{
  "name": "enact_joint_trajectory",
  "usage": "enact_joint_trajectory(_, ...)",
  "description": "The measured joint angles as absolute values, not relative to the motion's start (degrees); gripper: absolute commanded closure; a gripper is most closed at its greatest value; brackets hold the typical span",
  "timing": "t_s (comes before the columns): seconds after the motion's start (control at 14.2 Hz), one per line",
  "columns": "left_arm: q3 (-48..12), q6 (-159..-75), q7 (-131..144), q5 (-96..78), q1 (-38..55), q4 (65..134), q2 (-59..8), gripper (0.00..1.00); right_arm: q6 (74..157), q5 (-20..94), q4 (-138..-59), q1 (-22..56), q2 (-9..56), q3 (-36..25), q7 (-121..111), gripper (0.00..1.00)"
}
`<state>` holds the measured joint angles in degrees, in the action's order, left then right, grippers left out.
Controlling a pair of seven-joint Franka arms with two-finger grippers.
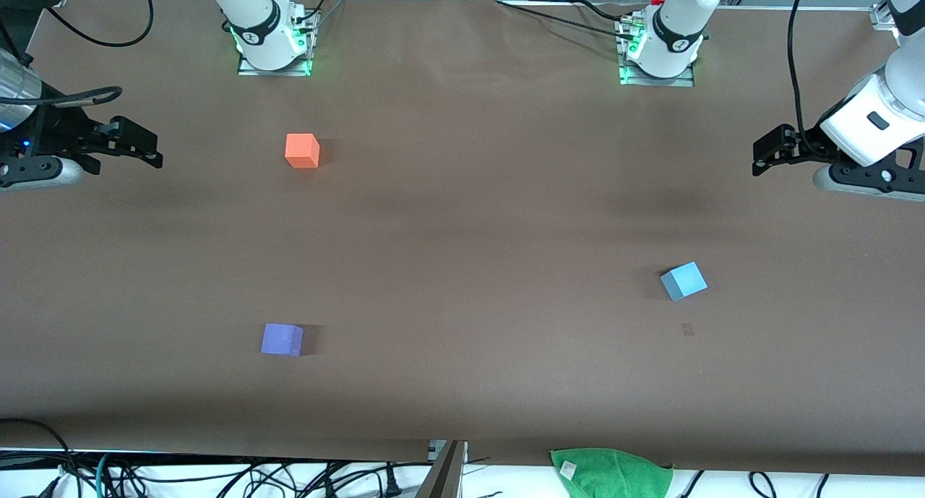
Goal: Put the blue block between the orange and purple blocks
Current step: 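Reach the left gripper down over the light-blue cube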
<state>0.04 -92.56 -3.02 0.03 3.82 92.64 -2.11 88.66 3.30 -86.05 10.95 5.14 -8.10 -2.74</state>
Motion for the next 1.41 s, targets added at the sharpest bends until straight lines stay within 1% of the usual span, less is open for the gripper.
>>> enact_joint_trajectory(0.42,-0.91,-93.24,-3.03,0.03,3.87,94.16,-2.69,0.0,88.66,3.3,-86.05,10.71,5.15,-8.24,-3.2,0.0)
enact_joint_trajectory(0.57,-1.17,-96.44,-3.03,0.03,3.89,95.86,-3.63,0.0,88.66,3.3,-86.05,10.74,5.15,-8.23,-3.22,0.0)
enact_joint_trajectory(0.78,-1.89,-103.15,-1.92,0.03,3.91,98.9,-7.26,0.0,88.67,3.3,-86.05,10.68,5.19,-8.24,-3.22,0.0)
enact_joint_trajectory(1.06,-2.21,-107.12,7.75,0.03,3.89,100.15,-12.62,0.0,88.68,3.3,-86.05,10.62,5.23,-8.26,-3.22,0.0)
enact_joint_trajectory(1.41,-1.8,-118.39,15.87,0.04,2.65,102.39,-19.49,0.0,88.68,3.3,-86.05,10.69,5.25,-8.24,-3.25,0.0)
